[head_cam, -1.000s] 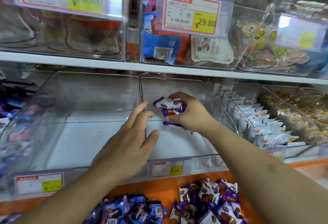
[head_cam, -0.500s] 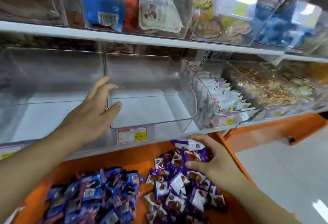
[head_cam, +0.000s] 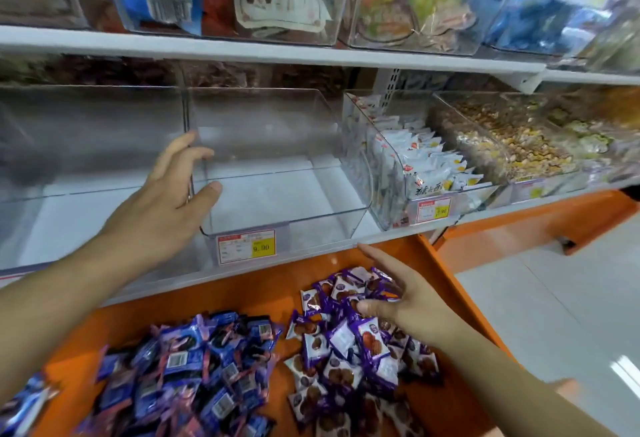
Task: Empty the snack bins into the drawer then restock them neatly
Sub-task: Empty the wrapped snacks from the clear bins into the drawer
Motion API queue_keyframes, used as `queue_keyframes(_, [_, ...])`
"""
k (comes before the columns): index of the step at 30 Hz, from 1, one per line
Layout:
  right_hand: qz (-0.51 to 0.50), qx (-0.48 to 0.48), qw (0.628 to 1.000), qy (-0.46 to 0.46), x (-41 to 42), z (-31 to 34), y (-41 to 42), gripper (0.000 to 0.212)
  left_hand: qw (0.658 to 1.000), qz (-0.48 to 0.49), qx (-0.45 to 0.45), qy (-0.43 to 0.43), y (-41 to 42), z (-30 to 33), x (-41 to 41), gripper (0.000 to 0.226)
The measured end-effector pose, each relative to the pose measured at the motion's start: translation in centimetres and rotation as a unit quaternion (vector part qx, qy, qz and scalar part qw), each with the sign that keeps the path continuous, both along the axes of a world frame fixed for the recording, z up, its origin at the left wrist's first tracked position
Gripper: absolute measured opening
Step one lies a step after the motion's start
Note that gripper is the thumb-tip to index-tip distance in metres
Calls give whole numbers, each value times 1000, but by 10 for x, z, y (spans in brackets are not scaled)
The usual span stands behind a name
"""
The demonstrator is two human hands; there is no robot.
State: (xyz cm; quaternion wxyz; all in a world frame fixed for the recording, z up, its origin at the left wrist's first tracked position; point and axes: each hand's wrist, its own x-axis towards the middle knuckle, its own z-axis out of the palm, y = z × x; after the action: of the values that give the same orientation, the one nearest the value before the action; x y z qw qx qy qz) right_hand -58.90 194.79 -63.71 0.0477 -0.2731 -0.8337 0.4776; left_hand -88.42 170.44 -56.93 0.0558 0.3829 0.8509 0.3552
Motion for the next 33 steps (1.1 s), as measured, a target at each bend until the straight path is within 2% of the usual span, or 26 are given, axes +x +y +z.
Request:
queue_keyframes(5, [67, -32, 997, 26, -11, 64, -47, 80, 998, -36, -55, 8, -8, 20, 1, 70])
queue_keyframes(8, [102, -45, 993, 35, -21, 95, -78, 75, 997, -44, -65, 13, -29, 36, 2, 74])
queue_keyframes(11, [138, -40, 989, 30, -36, 122, -107, 72, 999, -29, -35, 0, -68, 45, 13, 70])
queue_keyframes(15, [181, -14, 983, 32, -69, 147, -160, 65, 998, 15, -55, -19, -144, 59, 27, 54])
queue_keyframes(18, [181, 14, 982, 58, -107, 150, -205, 54, 998, 47, -52, 1, -209, 63, 20, 41])
queue_keyframes(22, [220, 75, 967, 107, -176, 154, -272, 52, 992, 105, -56, 29, -288, 58, -12, 44])
queue_keyframes(25, [282, 132, 944, 111, -241, 165, -323, 55, 984, 148, -83, 49, -328, 56, -43, 56])
queue_keyframes(28, [330, 228, 909, 115, -314, 167, -369, 61, 980, 181, -79, 31, -353, 53, -69, 66])
queue_keyframes(33, [367, 279, 887, 22, -412, 148, -405, 94, 978, 204, -40, 5, -374, 36, -93, 69])
